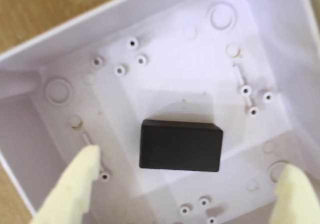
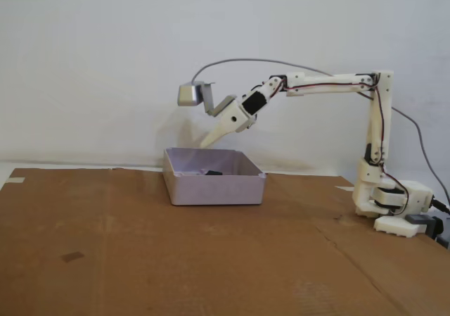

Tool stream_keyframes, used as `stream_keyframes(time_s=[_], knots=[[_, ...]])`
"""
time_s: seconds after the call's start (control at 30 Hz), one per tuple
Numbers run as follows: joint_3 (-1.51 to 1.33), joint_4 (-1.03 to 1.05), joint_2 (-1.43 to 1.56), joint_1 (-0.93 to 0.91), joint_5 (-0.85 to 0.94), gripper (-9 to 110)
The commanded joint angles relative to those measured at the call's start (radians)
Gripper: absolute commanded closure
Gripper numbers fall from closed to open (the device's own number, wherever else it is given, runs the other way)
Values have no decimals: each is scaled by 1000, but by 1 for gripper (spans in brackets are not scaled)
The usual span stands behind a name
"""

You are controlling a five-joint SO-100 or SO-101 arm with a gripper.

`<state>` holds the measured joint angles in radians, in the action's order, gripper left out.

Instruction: Grasp a block and put it in the box.

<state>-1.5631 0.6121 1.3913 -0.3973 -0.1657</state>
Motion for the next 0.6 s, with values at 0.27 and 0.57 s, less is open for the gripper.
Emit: stream_keyframes(time_s=[0.27,0.57], knots=[[54,-40,287,31,9,59],[57,-41,347,97,9,59]])
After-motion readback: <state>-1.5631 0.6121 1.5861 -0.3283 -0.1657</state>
